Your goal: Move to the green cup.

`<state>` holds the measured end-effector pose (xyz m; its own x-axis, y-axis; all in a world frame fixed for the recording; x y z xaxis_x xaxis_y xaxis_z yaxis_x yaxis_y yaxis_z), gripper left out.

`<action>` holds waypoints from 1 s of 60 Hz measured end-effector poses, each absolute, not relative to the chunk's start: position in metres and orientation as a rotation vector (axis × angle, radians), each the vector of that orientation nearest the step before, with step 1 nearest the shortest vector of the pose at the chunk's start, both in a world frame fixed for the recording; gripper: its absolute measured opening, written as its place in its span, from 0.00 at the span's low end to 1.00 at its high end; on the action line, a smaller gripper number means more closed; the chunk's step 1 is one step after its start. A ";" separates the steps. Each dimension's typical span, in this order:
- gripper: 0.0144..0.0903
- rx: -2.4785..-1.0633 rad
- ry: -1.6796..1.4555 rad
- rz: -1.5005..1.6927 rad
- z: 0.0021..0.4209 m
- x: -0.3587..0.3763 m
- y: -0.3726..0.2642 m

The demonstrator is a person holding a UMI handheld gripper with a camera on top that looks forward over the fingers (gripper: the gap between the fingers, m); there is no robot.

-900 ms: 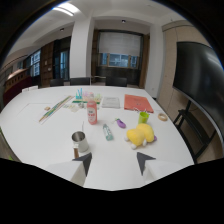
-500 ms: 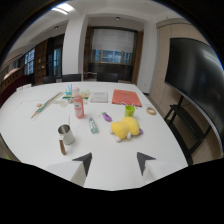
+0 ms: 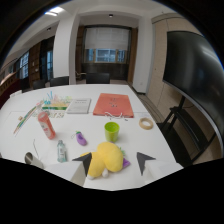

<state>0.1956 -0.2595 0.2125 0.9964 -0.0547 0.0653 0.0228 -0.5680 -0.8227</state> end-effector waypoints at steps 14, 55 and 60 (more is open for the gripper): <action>0.93 -2.270 0.013 -0.035 0.157 0.210 -0.153; 0.93 -2.364 -0.011 0.030 0.108 0.210 -0.105; 0.93 -2.363 -0.015 0.025 0.108 0.211 -0.105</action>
<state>0.2105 -0.1052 0.1079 0.9997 0.0181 -0.0139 0.0031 -0.7117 -0.7025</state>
